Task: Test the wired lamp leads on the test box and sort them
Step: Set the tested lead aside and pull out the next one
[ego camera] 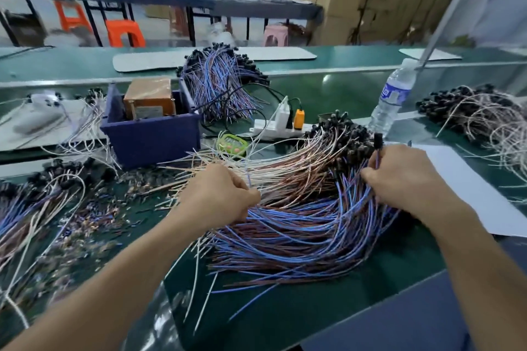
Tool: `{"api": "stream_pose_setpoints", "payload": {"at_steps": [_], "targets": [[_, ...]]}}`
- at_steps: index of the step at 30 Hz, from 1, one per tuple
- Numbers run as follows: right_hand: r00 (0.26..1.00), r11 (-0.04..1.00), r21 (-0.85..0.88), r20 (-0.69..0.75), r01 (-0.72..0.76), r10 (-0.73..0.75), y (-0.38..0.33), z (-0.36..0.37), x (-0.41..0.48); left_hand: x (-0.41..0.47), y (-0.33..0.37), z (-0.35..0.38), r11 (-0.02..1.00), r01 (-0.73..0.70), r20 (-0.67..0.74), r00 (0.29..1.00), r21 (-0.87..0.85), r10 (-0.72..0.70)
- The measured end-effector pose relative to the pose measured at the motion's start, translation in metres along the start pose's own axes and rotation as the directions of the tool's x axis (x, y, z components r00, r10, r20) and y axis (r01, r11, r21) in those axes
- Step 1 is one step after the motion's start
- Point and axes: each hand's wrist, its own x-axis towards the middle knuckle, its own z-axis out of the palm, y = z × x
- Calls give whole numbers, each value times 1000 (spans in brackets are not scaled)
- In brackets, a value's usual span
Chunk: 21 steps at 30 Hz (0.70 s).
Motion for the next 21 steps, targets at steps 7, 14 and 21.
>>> {"api": "stream_pose_setpoints", "payload": {"at_steps": [7,14,21], "targets": [[999,999,-51,-43,-18,16,17,22,4,-1,3,14,967,65,-71,996,245,-49],[992,994,-104,-116,31,-43,12,14,-12,-5,-4,16,930,57,-112,994,362,-18],[955,928,224,-77,298,-288,-64,25,-61,-23,-7,-4,987,-2,-58,998,158,12]]}}
